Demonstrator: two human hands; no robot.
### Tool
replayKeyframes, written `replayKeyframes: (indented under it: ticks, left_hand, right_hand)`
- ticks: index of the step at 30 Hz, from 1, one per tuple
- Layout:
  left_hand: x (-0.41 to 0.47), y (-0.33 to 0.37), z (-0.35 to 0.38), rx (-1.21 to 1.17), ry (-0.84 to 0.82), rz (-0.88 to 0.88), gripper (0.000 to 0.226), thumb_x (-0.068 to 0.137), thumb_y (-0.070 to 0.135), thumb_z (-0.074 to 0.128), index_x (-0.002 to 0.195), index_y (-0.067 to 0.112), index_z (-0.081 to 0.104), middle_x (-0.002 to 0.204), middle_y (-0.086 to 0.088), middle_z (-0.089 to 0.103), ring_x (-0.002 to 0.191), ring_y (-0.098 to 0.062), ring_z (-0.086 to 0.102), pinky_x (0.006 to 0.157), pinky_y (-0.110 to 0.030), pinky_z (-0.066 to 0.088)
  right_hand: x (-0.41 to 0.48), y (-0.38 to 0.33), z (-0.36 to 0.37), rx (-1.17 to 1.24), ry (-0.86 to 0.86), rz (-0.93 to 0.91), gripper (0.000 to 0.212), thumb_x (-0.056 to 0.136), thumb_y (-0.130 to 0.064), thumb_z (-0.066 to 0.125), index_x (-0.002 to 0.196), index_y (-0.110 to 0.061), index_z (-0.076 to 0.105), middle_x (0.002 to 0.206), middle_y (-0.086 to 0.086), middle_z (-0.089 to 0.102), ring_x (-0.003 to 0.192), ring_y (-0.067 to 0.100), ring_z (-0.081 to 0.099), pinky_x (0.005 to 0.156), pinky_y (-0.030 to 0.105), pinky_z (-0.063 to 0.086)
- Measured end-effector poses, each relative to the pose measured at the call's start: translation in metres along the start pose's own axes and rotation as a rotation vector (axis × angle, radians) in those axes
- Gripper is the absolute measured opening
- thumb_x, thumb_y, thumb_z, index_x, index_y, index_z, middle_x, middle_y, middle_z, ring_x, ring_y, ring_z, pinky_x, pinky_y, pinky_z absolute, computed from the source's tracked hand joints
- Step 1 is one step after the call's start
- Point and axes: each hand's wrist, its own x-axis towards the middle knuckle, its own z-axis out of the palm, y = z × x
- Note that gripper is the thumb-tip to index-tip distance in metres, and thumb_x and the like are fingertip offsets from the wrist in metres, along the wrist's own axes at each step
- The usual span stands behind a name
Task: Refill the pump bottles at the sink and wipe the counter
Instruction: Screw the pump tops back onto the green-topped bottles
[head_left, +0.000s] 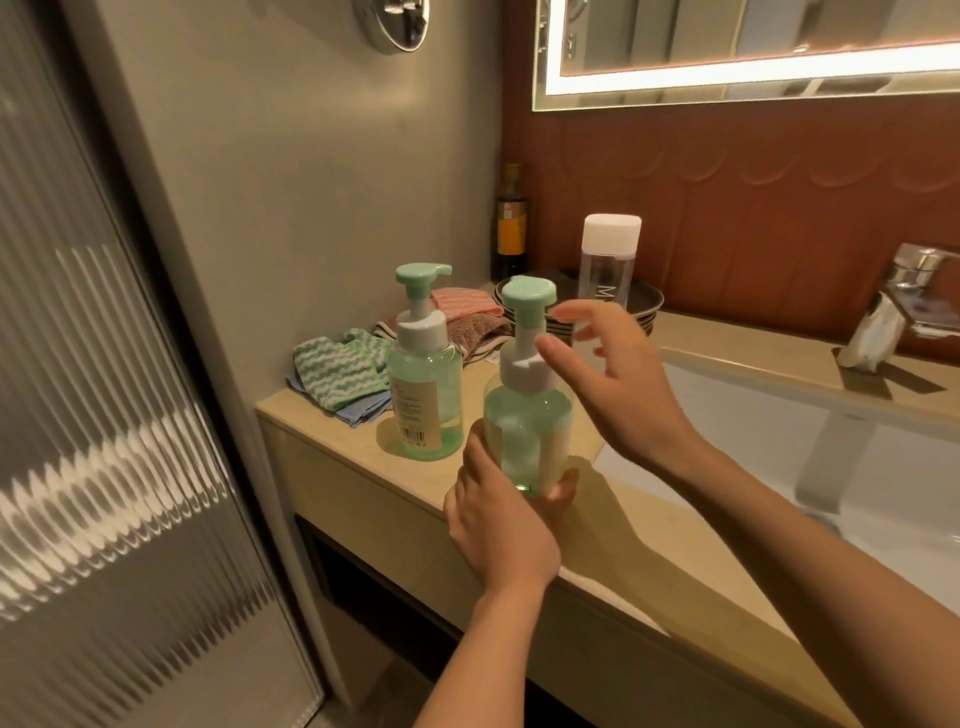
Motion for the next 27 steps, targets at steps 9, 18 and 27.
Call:
replayKeyframes:
  ticks: [9, 18, 27]
  left_hand:
    - [0.000, 0.000, 0.002, -0.075, 0.054, -0.019, 0.102, 0.068, 0.061, 0.069, 0.146, 0.022, 0.016, 0.144, 0.001, 0.043, 0.130, -0.019, 0.040, 0.107, -0.034, 0.025]
    - [-0.001, -0.001, 0.003, -0.086, 0.072, 0.002, 0.099, 0.068, 0.061, 0.066, 0.146, 0.020, 0.020, 0.142, -0.001, 0.045, 0.129, -0.020, 0.042, 0.109, -0.035, 0.025]
    - [-0.001, -0.003, 0.002, -0.051, 0.006, -0.013, 0.100, 0.074, 0.047, 0.071, 0.148, 0.021, 0.008, 0.147, 0.001, 0.036, 0.134, -0.016, 0.032, 0.111, -0.031, 0.019]
  right_hand:
    - [0.000, 0.005, 0.014, 0.193, -0.051, 0.027, 0.038, 0.086, -0.045, 0.056, 0.114, -0.022, 0.066, 0.107, -0.010, 0.066, 0.099, 0.004, 0.058, 0.081, 0.022, 0.046]
    - [-0.017, 0.008, -0.003, -0.336, 0.160, -0.174, 0.053, 0.085, -0.059, 0.048, 0.107, -0.017, 0.071, 0.104, 0.005, 0.067, 0.100, 0.016, 0.052, 0.083, 0.036, 0.041]
    - [0.012, 0.004, -0.005, 0.039, -0.263, -0.022, 0.064, 0.081, -0.052, 0.063, 0.136, -0.025, 0.044, 0.130, -0.012, 0.046, 0.118, 0.007, 0.041, 0.098, 0.028, 0.037]
